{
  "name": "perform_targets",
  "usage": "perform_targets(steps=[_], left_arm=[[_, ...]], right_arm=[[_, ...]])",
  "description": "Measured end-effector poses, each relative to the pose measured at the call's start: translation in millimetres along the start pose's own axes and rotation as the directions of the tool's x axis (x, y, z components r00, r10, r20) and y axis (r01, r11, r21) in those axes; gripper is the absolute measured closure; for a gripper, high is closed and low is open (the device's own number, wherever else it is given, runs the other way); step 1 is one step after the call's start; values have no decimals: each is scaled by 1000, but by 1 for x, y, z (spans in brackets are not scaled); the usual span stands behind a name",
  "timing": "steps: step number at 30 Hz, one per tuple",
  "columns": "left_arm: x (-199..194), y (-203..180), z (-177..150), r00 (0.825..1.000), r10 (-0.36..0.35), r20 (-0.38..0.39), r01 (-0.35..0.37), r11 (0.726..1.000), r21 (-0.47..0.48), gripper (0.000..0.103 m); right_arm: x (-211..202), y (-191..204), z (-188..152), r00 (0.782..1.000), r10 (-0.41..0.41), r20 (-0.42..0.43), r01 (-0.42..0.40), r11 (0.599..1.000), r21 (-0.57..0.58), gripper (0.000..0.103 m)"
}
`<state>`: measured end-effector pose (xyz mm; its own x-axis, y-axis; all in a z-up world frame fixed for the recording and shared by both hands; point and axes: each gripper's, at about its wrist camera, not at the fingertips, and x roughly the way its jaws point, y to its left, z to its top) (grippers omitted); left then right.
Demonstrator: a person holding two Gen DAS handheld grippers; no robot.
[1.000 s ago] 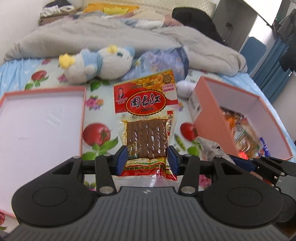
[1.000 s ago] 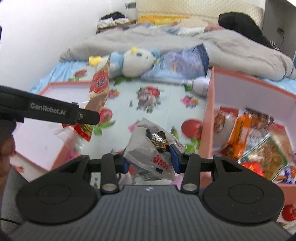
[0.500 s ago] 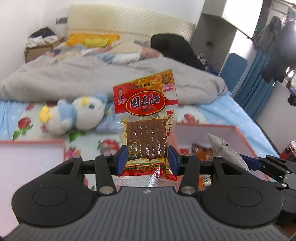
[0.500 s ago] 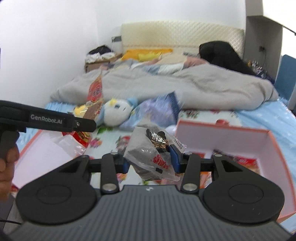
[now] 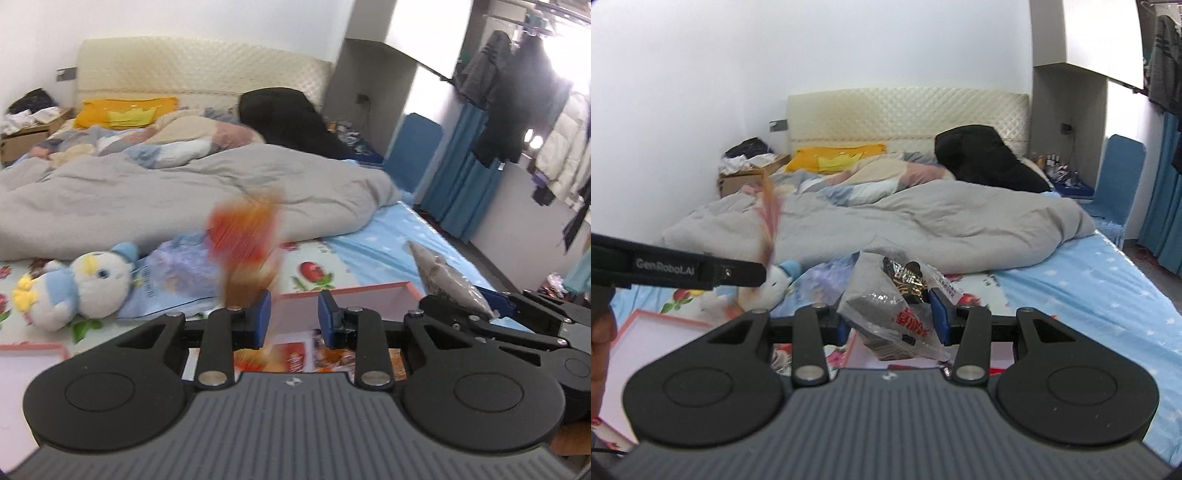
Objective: Organize snacks
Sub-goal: 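Carry both held packets over the deep pink box and open the right gripper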
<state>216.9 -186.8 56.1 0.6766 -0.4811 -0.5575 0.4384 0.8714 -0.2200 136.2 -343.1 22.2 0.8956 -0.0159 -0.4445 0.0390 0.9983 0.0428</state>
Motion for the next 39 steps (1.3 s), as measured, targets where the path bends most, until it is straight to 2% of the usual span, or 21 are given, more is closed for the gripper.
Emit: perform_targets(steps=[3, 9, 14, 20, 23, 26, 27, 28, 30, 32, 34, 36, 39], left_arm=[[27, -16, -2, 999, -26, -46, 26, 1000, 15, 71], [89, -25, -27, 984, -44, -173, 46, 999, 5, 71], [133, -17, -52, 963, -30, -268, 36, 999, 18, 71], [166, -8, -75, 937, -8, -348, 14, 1000, 16, 71], [175, -3, -82, 930, -2, -369, 7, 1000, 12, 70], [175, 1, -83, 931, 4, -366, -1, 1000, 10, 70], [175, 3, -83, 932, 3, -362, -3, 1000, 3, 70], [175, 7, -83, 934, 5, -358, -7, 1000, -3, 69], [174, 16, -82, 936, 19, -351, -26, 1000, -15, 69], [172, 27, -80, 940, 39, -338, -51, 998, -29, 69], [170, 41, -79, 944, 67, -323, -86, 995, -45, 56], [168, 58, -80, 946, 93, -312, -122, 990, -76, 54], [165, 89, -89, 945, 73, -320, -139, 972, -191, 54]], right_arm=[[9, -15, -6, 999, -31, -15, 31, 999, 12, 57], [44, -50, -39, 987, -77, -140, 86, 995, 54, 57], [81, -74, -82, 953, -94, -289, 123, 989, 81, 57], [98, -85, -115, 919, -83, -385, 138, 983, 117, 57], [105, -88, -125, 908, -71, -413, 138, 981, 134, 57], [107, -89, -129, 906, -49, -420, 124, 981, 152, 58], [108, -91, -129, 905, -42, -423, 122, 979, 164, 52], [108, -92, -129, 903, -42, -427, 128, 976, 174, 37], [111, -95, -128, 904, -48, -424, 138, 973, 184, 26], [110, -96, -126, 909, -43, -415, 135, 972, 193, 26], [110, -96, -124, 913, -45, -406, 135, 972, 194, 26], [110, -95, -121, 915, -46, -401, 133, 973, 190, 26], [108, -94, -119, 917, -52, -395, 135, 973, 186, 26]])
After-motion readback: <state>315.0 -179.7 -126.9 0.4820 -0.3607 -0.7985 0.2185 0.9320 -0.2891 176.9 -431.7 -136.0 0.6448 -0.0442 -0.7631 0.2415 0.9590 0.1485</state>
